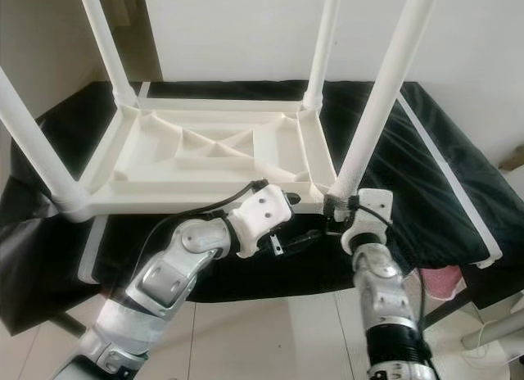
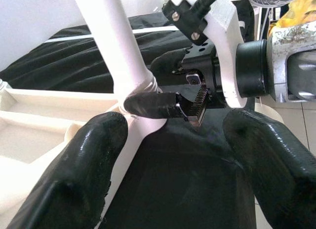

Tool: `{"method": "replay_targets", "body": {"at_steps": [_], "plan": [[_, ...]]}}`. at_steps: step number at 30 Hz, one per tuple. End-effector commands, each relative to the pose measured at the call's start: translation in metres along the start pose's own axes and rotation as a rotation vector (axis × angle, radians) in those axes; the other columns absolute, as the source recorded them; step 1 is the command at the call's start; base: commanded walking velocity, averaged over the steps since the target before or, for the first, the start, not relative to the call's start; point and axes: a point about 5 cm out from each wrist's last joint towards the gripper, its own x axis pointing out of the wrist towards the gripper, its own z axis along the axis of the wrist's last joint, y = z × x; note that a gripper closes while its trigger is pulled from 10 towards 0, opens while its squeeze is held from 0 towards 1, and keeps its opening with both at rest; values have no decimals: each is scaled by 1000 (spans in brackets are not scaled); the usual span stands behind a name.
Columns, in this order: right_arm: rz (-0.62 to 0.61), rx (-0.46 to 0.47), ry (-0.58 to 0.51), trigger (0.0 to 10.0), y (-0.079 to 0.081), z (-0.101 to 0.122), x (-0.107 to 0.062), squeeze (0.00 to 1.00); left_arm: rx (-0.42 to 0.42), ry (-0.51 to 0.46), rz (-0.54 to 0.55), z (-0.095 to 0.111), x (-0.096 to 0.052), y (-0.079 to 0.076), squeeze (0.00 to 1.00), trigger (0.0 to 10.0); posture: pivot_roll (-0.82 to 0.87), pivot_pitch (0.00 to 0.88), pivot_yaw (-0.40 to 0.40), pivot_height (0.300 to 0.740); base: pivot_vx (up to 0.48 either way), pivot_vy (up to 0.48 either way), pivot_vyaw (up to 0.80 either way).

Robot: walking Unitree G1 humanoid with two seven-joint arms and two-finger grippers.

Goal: Building children table

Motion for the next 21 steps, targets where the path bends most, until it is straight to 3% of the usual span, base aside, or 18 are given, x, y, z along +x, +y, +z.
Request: {"method": "replay_targets", "body": {"at_steps": [1,2,4,5,8,9,10,11,16,19,21], "plan": [[-20,4,-23,10000,-10,2,-2,0,-6,-2,-5,0,1,1,0,10000,-58,23,-36,740,0,0,0],[-9,-8,-24,10000,-15,4,-2,576,-25,-1,-22,-2,1,0,102,10000,-58,21,-34,740,0,0,0],[-9,-8,-24,10000,-15,4,-2,576,-25,-1,-22,-2,1,0,102,10000,-58,21,-34,740,0,0,0],[-6,-10,-23,10000,-16,5,-2,1000,-32,0,-23,-2,0,0,1000,10000,-58,21,-34,740,0,0,0],[53,-26,-36,10000,-16,9,-2,1000,-45,12,-24,-4,-2,1,1000,10000,-55,20,-31,740,0,0,0],[117,-39,-51,10000,-18,15,1,796,-15,21,-58,-6,-5,-1,0,10000,-57,19,-29,740,0,0,0],[117,-39,-51,10000,-18,15,1,796,-15,21,-58,-6,-5,-1,0,10000,-57,19,-29,740,0,0,0],[140,-41,-51,10000,-18,16,2,0,8,27,-60,-7,-6,-1,0,10000,-58,20,-26,740,0,0,0],[198,-59,-42,10000,-21,18,7,0,-3,52,-46,-11,-6,-1,0,10000,-58,20,-26,740,0,0,0],[326,-98,-30,10000,-23,23,19,0,1,147,-33,-31,-12,1,0,10000,-51,14,-22,740,0,0,0],[346,-99,-26,10000,-23,24,21,0,-1,165,-33,-34,-14,2,0,10000,-45,12,-23,740,0,0,0]]}}
